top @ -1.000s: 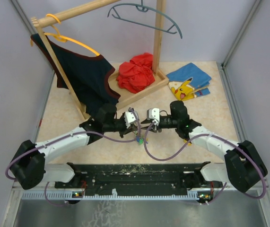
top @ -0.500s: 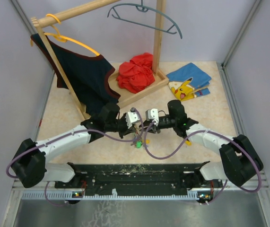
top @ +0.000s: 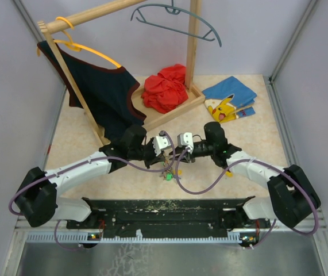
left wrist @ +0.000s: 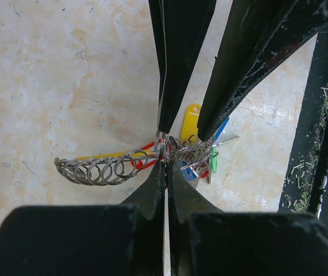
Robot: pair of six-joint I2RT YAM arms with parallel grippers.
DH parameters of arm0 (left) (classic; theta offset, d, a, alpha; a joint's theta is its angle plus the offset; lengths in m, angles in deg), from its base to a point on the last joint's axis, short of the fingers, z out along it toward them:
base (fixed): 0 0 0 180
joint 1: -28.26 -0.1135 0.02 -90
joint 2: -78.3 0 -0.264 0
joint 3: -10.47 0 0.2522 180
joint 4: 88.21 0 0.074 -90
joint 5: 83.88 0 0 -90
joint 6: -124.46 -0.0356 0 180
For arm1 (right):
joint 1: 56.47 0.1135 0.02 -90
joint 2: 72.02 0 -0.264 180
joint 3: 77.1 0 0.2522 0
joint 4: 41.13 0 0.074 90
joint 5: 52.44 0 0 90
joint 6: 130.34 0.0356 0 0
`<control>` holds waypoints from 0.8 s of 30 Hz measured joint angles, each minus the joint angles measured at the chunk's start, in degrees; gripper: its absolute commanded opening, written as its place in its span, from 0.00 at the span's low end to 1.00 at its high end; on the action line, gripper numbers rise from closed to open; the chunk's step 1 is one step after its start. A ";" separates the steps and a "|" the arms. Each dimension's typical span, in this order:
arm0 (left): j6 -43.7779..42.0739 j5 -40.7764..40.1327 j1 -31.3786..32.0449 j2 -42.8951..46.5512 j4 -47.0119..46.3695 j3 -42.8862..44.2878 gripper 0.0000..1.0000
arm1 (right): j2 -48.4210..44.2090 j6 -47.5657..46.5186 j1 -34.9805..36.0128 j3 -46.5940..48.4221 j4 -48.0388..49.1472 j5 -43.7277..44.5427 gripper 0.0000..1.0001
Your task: Put the keys on the keyring
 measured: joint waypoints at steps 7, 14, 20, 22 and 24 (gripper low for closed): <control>0.17 0.28 0.00 0.00 -0.04 0.02 0.00 | 2.47 -0.76 0.00 0.11 -2.40 -0.79 0.24; 0.15 1.33 0.00 0.00 0.07 0.02 0.00 | 4.28 -0.87 -0.04 0.11 -2.23 -0.46 0.24; -0.02 1.99 -0.04 -0.02 0.02 0.02 0.00 | 4.28 -0.31 -0.04 0.09 -1.16 -0.46 0.24; -0.09 2.19 -0.09 -0.07 0.02 0.02 0.00 | 4.28 0.13 -0.04 0.09 -0.81 -0.50 0.24; -0.11 2.21 -0.09 -0.28 0.15 0.24 0.00 | 4.28 0.33 -0.07 0.07 -0.57 -0.46 0.24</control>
